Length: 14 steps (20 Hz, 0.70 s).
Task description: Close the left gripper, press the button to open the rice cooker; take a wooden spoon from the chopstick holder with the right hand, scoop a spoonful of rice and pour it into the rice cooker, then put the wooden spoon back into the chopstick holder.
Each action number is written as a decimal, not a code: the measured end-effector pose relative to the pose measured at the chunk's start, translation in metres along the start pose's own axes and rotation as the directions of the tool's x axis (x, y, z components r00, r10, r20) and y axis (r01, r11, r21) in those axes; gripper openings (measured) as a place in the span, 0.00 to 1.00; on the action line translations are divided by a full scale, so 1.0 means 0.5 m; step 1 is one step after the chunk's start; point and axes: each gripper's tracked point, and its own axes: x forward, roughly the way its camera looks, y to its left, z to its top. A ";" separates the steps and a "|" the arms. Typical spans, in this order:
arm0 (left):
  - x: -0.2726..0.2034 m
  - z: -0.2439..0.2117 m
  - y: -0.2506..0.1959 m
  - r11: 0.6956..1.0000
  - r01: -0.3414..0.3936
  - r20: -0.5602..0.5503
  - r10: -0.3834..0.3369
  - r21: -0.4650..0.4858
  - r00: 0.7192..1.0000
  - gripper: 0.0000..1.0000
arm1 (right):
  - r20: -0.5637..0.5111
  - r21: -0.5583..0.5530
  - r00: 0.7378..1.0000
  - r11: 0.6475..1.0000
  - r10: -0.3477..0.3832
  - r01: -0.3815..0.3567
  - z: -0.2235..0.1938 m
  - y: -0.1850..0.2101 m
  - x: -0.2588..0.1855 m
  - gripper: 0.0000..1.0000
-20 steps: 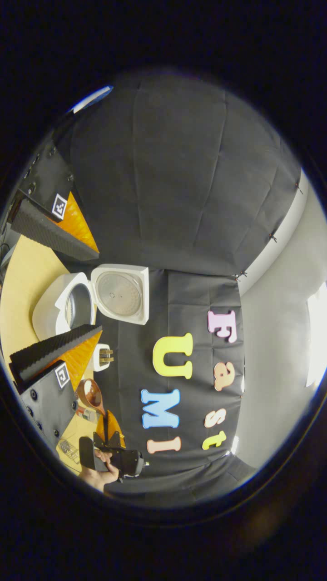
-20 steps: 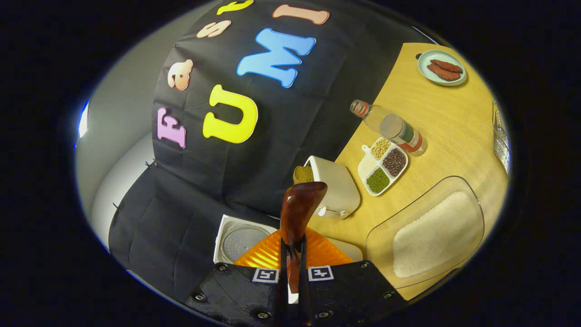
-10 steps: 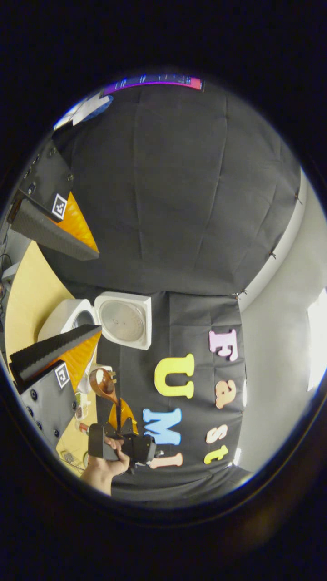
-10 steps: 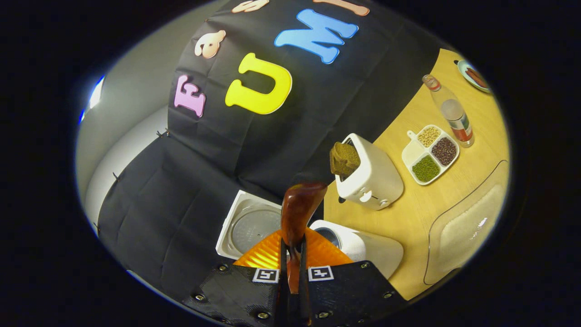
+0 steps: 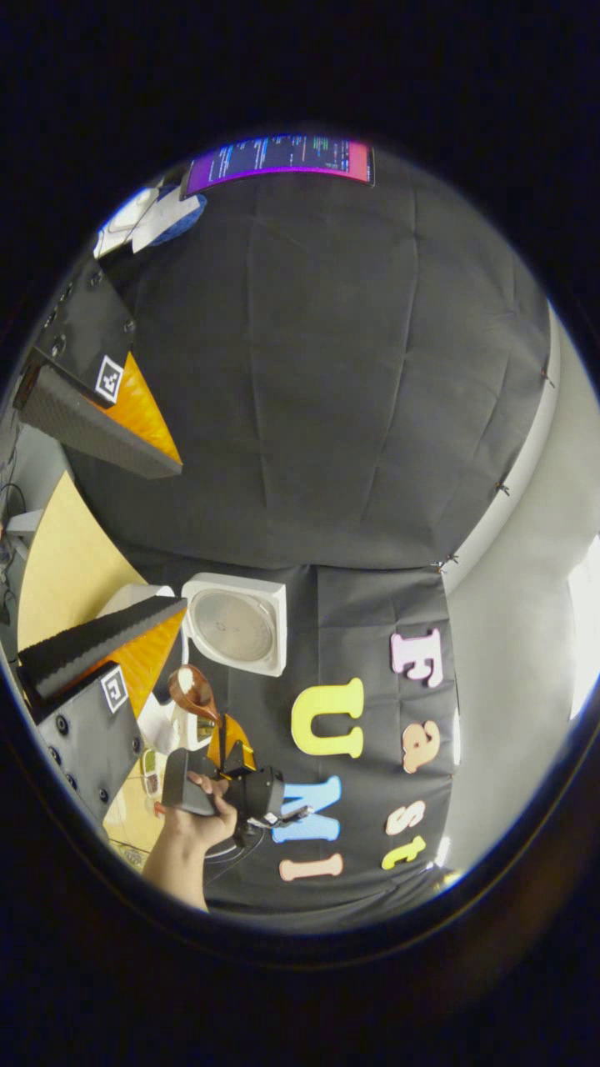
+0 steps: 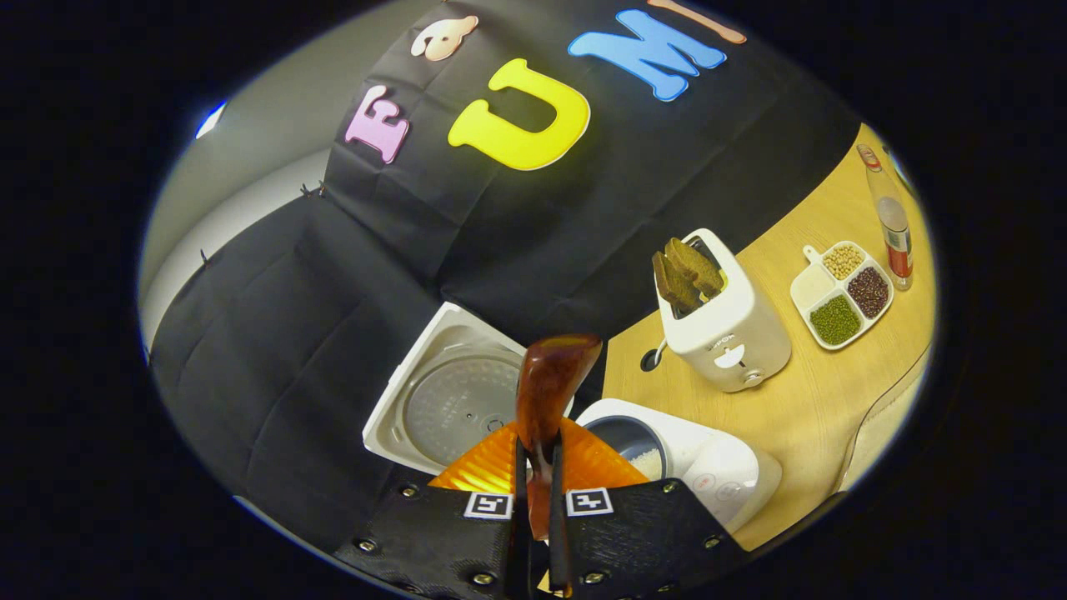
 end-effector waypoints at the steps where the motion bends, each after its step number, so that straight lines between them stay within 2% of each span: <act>1: -0.002 -0.003 0.007 1.000 -0.006 -0.003 0.006 0.002 1.000 0.98 | -0.010 -0.018 1.000 1.000 -0.004 0.004 -0.015 -0.001 0.014 0.09; 4: 0.001 -0.016 0.020 1.000 -0.027 -0.020 0.027 0.009 0.999 0.98 | -0.040 -0.108 0.999 0.994 -0.020 0.015 -0.047 -0.012 0.051 0.09; 7: -0.004 -0.024 0.030 0.999 -0.040 -0.032 0.040 0.012 0.999 0.98 | -0.039 -0.233 0.999 0.972 -0.024 0.015 -0.062 -0.010 0.065 0.09; 11: -0.013 -0.038 0.041 0.998 -0.054 -0.051 0.055 0.027 0.997 0.98 | -0.037 -0.402 0.999 0.916 -0.020 0.003 -0.075 -0.011 0.072 0.09; 14: -0.015 -0.039 0.036 0.998 -0.050 -0.058 0.051 0.023 0.997 0.98 | -0.020 -0.529 1.000 0.848 -0.006 -0.005 -0.074 -0.006 0.068 0.09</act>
